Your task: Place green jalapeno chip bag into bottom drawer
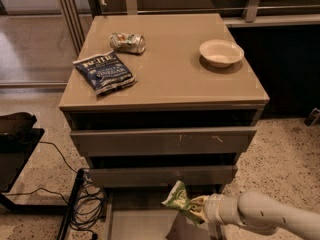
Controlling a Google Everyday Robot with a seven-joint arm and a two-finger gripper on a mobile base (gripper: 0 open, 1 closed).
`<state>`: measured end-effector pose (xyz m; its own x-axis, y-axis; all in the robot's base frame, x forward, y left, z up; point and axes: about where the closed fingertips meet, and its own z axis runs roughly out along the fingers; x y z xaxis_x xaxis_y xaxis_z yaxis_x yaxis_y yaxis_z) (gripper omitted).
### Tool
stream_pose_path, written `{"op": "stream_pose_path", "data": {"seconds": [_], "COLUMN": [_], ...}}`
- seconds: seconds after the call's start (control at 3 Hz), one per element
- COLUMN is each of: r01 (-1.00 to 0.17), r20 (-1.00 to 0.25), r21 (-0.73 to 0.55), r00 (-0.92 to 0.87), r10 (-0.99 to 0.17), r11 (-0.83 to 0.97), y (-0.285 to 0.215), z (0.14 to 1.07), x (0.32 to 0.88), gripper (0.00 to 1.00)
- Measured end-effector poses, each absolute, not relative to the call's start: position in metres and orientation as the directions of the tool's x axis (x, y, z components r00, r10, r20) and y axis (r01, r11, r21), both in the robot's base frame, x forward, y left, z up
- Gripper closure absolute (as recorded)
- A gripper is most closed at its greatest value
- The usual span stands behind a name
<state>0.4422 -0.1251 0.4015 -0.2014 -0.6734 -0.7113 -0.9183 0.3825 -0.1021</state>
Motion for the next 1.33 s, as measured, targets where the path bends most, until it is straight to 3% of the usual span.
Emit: {"op": "stream_pose_path", "data": {"seconds": [1.0, 1.33], "r01": [-0.943, -0.945], "r20": [-0.745, -0.753], "r21": [0.070, 0.075], "r00": [-0.267, -0.263], "r10": [-0.612, -0.603], "r11": [0.325, 0.319], "y": [-0.112, -0.103], "z": [0.283, 0.255], "x": [0.449, 0.449], "gripper": [1.00, 1.00]}}
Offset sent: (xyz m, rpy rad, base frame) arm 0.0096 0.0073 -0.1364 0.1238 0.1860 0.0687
